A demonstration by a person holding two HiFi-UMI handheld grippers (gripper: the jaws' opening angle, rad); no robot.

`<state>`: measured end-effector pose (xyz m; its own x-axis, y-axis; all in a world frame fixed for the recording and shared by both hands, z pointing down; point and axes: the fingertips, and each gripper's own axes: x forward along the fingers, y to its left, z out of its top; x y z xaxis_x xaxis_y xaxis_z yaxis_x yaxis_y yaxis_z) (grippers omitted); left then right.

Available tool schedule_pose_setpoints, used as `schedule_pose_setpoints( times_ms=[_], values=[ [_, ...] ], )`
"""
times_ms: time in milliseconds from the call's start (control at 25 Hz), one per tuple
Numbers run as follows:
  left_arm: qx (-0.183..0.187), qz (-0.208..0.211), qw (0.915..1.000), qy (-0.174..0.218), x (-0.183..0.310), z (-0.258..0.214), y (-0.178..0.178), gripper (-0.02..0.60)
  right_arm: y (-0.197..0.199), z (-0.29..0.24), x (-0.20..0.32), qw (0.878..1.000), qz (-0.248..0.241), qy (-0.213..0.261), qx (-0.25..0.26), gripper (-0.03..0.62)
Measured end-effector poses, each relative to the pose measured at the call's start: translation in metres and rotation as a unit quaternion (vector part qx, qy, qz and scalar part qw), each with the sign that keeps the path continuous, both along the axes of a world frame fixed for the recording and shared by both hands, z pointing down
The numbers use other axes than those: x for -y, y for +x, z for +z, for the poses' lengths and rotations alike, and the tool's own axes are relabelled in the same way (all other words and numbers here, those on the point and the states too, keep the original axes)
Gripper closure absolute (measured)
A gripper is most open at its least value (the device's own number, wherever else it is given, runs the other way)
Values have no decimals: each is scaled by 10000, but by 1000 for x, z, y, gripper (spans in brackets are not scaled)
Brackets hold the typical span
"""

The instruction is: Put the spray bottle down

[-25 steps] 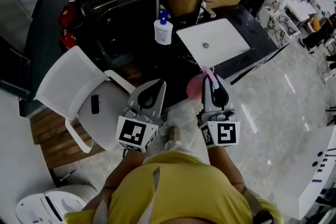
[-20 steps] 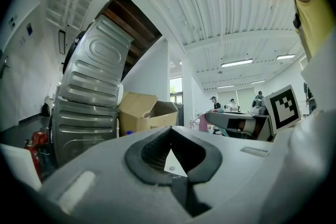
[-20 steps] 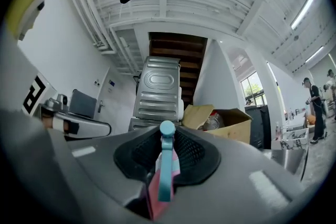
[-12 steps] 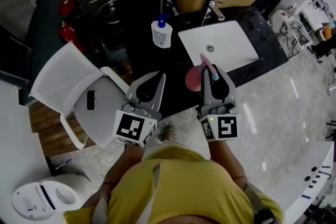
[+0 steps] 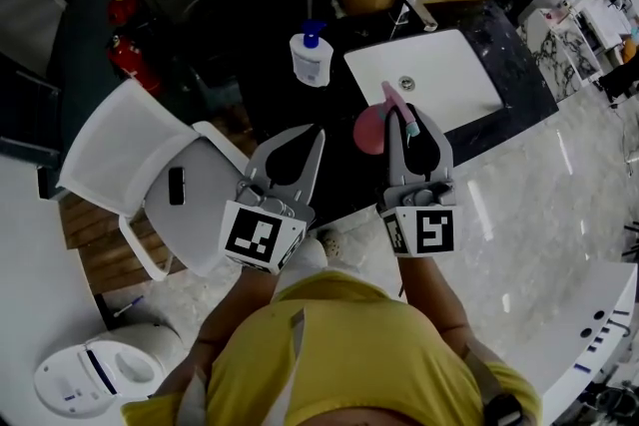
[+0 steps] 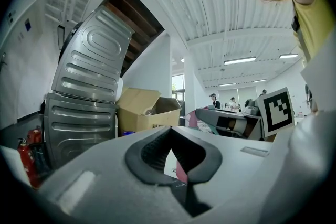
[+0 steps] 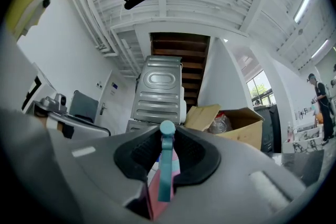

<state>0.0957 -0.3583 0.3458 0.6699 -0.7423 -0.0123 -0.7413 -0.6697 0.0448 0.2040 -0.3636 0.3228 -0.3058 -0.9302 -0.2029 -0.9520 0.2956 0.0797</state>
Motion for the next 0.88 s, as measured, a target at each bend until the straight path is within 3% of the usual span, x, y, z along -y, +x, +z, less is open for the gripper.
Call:
schedule_pose_setpoints(
  times_ms=[480, 880],
  values=[
    [208, 247, 9995, -46, 46, 12, 8, 580, -11, 28, 49, 9999, -75, -86, -49, 531],
    [417, 258, 9980, -390, 81, 44, 11, 580, -15, 70, 95, 9991, -173, -284, -261, 530]
  ],
)
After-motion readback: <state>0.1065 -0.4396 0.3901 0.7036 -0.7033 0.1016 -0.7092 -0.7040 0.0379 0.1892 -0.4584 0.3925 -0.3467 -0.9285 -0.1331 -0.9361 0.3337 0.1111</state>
